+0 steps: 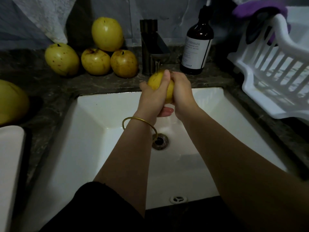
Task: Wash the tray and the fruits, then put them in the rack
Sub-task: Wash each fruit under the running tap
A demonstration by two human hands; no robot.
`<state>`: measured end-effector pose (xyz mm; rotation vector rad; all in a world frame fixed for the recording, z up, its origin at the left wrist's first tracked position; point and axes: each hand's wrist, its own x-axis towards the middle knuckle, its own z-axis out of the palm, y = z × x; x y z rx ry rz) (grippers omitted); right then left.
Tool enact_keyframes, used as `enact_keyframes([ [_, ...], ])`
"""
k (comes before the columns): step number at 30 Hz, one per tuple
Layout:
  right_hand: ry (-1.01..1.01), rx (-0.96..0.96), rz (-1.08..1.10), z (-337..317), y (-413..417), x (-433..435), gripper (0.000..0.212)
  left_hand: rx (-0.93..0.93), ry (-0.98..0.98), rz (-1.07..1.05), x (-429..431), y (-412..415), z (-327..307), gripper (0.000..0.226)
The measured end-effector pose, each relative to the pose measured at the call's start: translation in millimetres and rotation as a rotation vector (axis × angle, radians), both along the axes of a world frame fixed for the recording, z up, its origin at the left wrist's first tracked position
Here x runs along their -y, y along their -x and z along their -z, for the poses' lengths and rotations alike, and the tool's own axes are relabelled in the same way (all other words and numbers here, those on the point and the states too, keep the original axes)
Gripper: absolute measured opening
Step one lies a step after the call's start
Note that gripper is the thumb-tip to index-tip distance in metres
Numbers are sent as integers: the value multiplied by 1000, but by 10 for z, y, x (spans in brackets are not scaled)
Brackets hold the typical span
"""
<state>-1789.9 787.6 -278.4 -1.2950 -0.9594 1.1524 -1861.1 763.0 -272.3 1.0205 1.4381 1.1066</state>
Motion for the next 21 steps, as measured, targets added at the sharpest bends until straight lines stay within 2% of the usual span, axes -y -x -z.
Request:
enact_keyframes([
  [1,-12,-19,-10,-4,-6,5,30,39,23,-10,-2,1,1,78],
  [5,-96,-38,-96,-3,-26,44,26,386,105,-62,-3,39,-2,67],
  [8,-100,-84,-117,-12,-15,46,31,378,60,-113,-17,48,6,57],
  [11,-134,0,-111,-3,19,59,35,451,81,-120,-41,58,10,51],
  [14,-119,-13,-133,-17,16,58,36,459,112,-134,-42,64,11,47],
  [21,-96,-25,-145,-42,13,92,35,439,146,-120,-31,63,-13,51],
])
